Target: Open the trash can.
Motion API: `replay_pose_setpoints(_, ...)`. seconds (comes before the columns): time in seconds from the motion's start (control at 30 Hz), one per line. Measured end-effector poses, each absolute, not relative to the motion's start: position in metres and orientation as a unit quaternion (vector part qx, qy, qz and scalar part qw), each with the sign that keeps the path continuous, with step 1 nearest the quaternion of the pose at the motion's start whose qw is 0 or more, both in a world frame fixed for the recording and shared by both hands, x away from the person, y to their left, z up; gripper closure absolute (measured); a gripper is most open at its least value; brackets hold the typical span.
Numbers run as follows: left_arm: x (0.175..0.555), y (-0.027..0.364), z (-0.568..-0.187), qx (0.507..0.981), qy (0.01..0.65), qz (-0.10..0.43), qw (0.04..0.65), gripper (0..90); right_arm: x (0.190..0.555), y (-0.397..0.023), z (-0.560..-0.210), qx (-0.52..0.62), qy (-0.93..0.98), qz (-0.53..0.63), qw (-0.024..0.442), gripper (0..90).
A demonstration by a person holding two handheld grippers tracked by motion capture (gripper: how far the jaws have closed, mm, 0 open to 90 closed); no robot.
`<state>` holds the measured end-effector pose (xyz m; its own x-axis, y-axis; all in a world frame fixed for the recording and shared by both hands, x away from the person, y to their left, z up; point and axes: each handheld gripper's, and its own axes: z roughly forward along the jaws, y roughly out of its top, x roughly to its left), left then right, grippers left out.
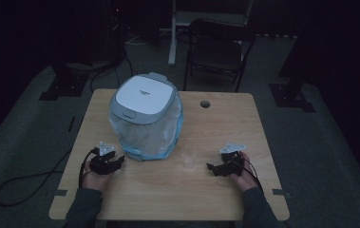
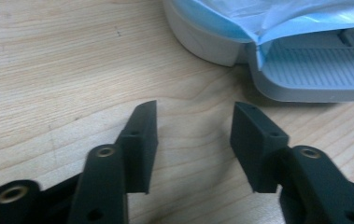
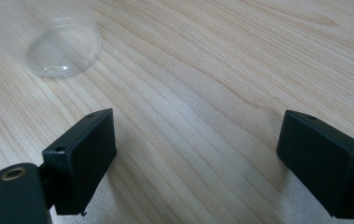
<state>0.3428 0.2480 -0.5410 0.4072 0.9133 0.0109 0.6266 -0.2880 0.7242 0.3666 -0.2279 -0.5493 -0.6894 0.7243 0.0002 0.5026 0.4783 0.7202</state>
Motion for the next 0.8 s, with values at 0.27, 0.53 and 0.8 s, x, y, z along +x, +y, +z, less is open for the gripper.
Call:
replay_pose_setpoints(0.27,0.337,0.248,-0.532,0.764,0.502,0.215,0.343,61.4,0.365,-0.227,-0.549,0.373,0.841,0.358,0.158,11.0)
replay_pose_setpoints(0.53,0.328,0.241,-0.517,0.766,0.471,0.212,0.382,87.4,0.364,-0.225,-0.549,0.379,0.839,0.356,0.161,11.2)
replay_pose_setpoints(0.8,0.328,0.226,-0.513,0.783,0.443,0.197,0.39,90.0,0.364,-0.225,-0.549,0.383,0.837,0.356,0.163,11.6)
